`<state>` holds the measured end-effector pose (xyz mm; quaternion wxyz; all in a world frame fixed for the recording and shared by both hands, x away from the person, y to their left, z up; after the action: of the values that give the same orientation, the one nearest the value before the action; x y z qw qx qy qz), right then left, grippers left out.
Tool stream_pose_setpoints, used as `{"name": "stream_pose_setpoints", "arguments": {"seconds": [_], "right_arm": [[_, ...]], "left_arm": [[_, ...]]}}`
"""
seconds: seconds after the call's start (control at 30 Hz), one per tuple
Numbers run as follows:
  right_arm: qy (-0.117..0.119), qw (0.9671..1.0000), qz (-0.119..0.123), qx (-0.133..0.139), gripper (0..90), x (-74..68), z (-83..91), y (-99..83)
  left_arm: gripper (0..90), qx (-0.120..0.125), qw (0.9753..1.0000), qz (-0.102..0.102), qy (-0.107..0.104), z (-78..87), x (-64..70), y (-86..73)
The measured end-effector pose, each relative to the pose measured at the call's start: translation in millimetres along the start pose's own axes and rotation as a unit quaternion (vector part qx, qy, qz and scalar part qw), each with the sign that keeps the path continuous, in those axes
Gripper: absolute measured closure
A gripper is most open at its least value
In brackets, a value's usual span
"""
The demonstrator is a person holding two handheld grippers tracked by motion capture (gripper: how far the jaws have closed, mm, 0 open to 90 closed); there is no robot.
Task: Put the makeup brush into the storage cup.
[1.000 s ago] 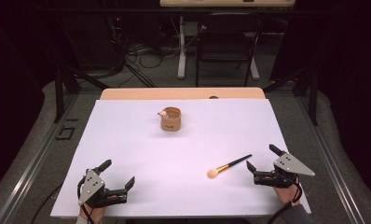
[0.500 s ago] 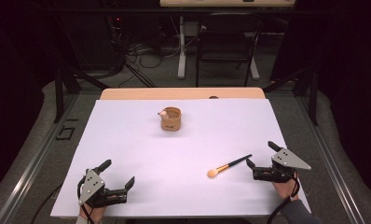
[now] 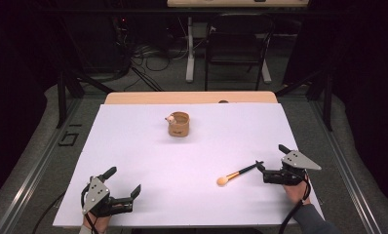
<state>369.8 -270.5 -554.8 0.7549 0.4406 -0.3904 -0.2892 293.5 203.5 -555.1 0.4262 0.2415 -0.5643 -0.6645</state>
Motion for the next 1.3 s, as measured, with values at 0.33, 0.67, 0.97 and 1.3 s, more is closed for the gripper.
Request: {"name": "stream_pose_setpoints", "arguments": {"seconds": [0.33, 0.67, 0.97, 1.3], "right_arm": [[0.002, 1.0000, 0.000, -0.008, 0.0, 3.1, -12.3, -1.5], [0.002, 0.9999, -0.009, -0.012, 0.0, 10.1, -17.1, -1.8], [0.004, 0.9998, -0.012, -0.015, 0.0, 12.3, -22.5, -2.0], [0.009, 0.9998, -0.011, -0.014, 0.0, 15.8, -25.4, 3.1]], "left_arm": [[0.0, -0.002, 1.0000, 0.000, 0.000, 0.1, -0.2, -0.1], [0.0, -0.007, 1.0000, -0.001, -0.004, -1.1, 0.4, -0.9], [0.0, -0.005, 1.0000, 0.000, -0.004, -1.4, 0.1, -0.7], [0.0, -0.008, 1.0000, -0.001, -0.004, -2.4, 0.7, -1.1]]}}
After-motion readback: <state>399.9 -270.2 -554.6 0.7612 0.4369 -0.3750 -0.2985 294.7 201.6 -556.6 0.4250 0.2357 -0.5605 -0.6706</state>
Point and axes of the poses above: each handheld gripper's, and its own axes: z roughly backward along the jaws, y roughly out of its top, x roughly to its right, the point moved 7 cm from there along -z, roughly forward along the jaws, and after that the axes turned 13 degrees about z, right-handed, at the moved point
